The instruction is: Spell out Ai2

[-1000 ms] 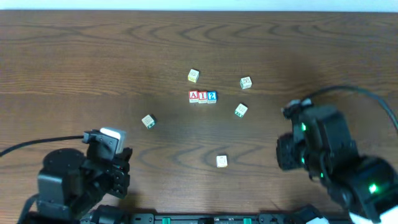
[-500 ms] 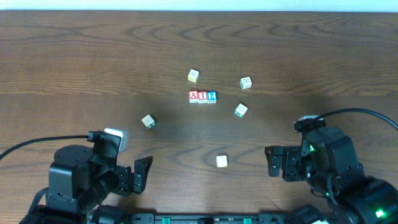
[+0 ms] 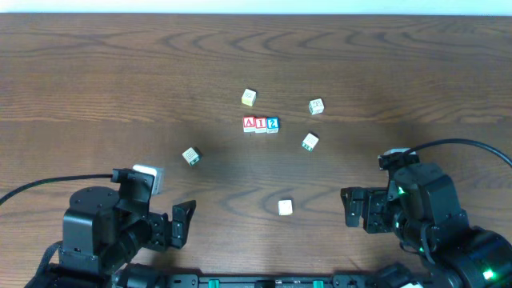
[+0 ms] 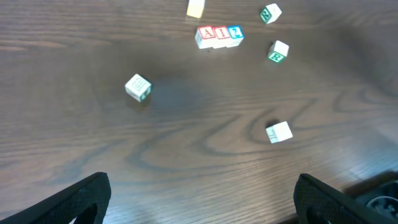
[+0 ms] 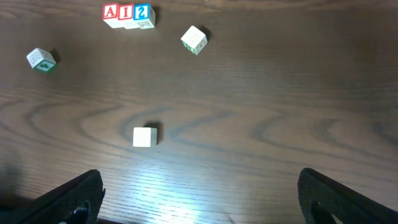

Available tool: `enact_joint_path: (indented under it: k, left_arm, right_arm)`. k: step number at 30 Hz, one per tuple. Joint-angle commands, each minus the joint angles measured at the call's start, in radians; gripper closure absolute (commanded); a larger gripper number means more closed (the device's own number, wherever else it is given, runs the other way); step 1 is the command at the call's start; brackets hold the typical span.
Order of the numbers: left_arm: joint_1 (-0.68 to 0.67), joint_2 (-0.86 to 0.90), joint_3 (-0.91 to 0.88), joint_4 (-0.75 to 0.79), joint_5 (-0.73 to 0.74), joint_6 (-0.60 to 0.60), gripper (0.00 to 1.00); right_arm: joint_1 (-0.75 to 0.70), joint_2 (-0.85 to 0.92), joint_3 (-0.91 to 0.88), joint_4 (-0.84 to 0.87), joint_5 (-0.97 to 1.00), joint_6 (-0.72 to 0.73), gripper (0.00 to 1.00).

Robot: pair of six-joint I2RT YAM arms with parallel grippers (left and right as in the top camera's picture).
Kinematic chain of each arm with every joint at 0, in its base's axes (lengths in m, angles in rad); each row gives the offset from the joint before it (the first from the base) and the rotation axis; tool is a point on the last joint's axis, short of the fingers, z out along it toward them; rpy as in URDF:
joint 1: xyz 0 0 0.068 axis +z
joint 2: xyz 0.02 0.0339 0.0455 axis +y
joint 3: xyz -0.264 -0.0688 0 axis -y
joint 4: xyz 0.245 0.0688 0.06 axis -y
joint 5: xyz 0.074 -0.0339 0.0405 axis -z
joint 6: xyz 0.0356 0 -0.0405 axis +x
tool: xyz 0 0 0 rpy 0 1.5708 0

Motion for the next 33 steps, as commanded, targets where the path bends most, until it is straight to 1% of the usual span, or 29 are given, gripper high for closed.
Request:
enact_joint_path:
  k: [1,5,7,12,15,21,25,30,33]
  left_arm:
    - [0.005,-0.026,0.0,0.03,-0.111,0.057,0.05]
    - [0.079,-0.096,-0.051,0.127,-0.186,0.145,0.05]
    - [0.122,-0.143,-0.107,0.167,-0.198,0.162,0.05]
    - [0.232,-0.32,-0.35,0.302,-0.196,0.172,0.05]
    - [0.273,-0.421,-0.5,0.39,-0.195,0.172,0.04]
    - [0.283,-0.534,-0.691,0.502,-0.188,0.171,0.05]
    - [0.283,-0.579,-0.779,0.55,-0.166,0.171,0.05]
    - [0.281,-0.588,-0.867,0.639,-0.134,0.167,0.05]
    - [0.281,-0.588,-0.866,0.643,-0.133,0.164,0.05]
  right_arm:
    - [0.009,0.0,-0.002,0.001,0.011,0.015,0.01]
    - [0.009,0.0,-0.002,0.001,0.011,0.015,0.01]
    - [0.009,0.0,-0.002,0.001,0.011,0.015,0.01]
    - [0.009,0.0,-0.002,0.001,0.011,0.015,0.01]
    - [0.009,0.0,-0.002,0.001,0.011,0.015,0.01]
    - [0.009,0.0,-0.002,0.001,0.011,0.015,0.01]
    - [0.009,0.0,-0.002,0.001,0.011,0.015,0.01]
    - [0.009,0.0,-0.002,0.001,0.011,0.015,0.01]
    - [0.009,0.0,-0.002,0.001,0.011,0.015,0.01]
